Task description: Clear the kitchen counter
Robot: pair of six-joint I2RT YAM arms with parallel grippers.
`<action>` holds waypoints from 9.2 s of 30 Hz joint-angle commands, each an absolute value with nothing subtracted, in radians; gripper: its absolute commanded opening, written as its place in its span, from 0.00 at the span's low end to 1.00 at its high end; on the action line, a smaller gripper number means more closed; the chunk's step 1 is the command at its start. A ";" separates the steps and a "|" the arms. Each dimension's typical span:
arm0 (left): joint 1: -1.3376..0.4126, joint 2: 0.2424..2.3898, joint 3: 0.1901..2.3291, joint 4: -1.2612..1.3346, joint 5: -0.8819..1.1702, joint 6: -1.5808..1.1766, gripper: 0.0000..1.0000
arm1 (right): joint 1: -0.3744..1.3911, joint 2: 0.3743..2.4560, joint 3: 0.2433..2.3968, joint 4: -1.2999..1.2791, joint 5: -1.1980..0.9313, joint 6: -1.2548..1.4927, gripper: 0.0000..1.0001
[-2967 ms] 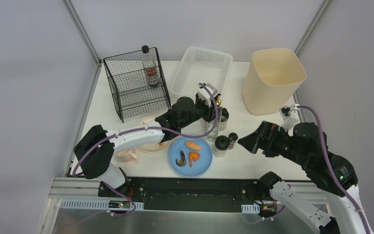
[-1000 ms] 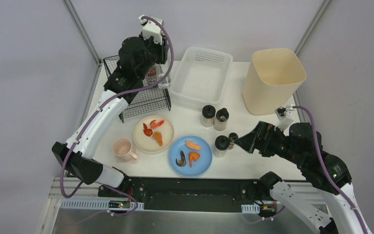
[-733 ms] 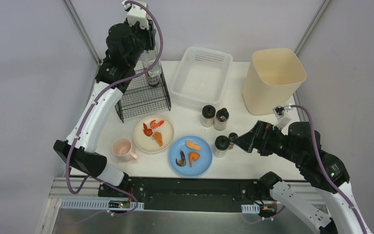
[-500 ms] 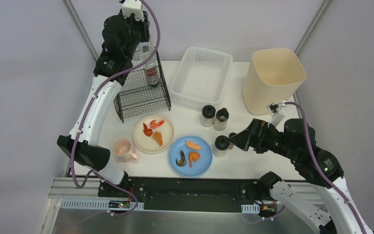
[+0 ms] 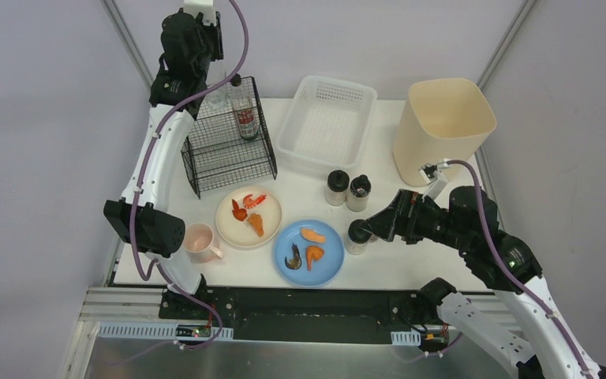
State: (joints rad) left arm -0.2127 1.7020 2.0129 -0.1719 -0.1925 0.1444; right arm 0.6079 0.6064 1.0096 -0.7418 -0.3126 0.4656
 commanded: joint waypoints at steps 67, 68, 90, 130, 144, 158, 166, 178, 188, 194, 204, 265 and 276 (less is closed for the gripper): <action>-0.124 1.672 1.498 0.280 -0.251 -0.072 0.00 | 0.614 0.676 0.896 -0.611 -0.372 0.428 0.99; -0.123 1.671 1.491 0.283 -0.255 -0.073 0.00 | 0.614 0.677 0.896 -0.611 -0.373 0.429 0.99; -0.126 1.562 1.408 0.301 -0.204 -0.067 0.67 | 0.614 0.671 0.936 -0.642 -0.349 0.444 0.99; -0.511 1.033 0.937 -0.144 0.251 -0.547 0.72 | 0.613 0.917 1.132 -0.912 0.174 0.331 0.99; -0.520 1.034 0.794 -0.154 0.281 -0.606 0.71 | 0.598 1.132 1.105 -0.647 0.227 0.292 0.97; -0.520 0.927 0.810 -0.249 0.287 -0.622 0.72 | 0.554 1.243 1.017 -0.429 0.197 0.095 0.85; -0.520 0.876 0.818 -0.284 0.285 -0.624 0.72 | 0.535 1.347 1.027 -0.358 0.150 0.053 0.78; -0.519 0.812 0.818 -0.355 0.253 -0.580 0.73 | 0.535 1.458 1.088 -0.356 0.137 0.006 0.71; -0.518 0.762 0.825 -0.420 0.212 -0.546 0.75 | 0.535 1.493 1.089 -0.349 0.149 -0.032 0.45; -0.519 0.741 0.845 -0.448 0.201 -0.536 0.75 | 0.537 1.424 1.103 -0.389 0.210 -0.043 0.19; -0.518 0.712 0.911 -0.511 0.129 -0.502 0.75 | 0.581 1.327 1.299 -0.550 0.333 -0.092 0.10; -0.518 0.233 0.884 -0.707 -0.086 -0.306 0.70 | 0.839 2.279 2.488 -0.175 0.126 -0.026 0.13; -0.519 0.226 0.883 -0.700 -0.098 -0.278 0.71 | 0.823 2.343 2.484 -0.173 0.156 -0.003 0.13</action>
State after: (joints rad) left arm -0.5114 0.2268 0.8856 -0.7383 -0.0837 -0.3031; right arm 0.8330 2.3512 2.4184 -0.3099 0.1268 -0.0261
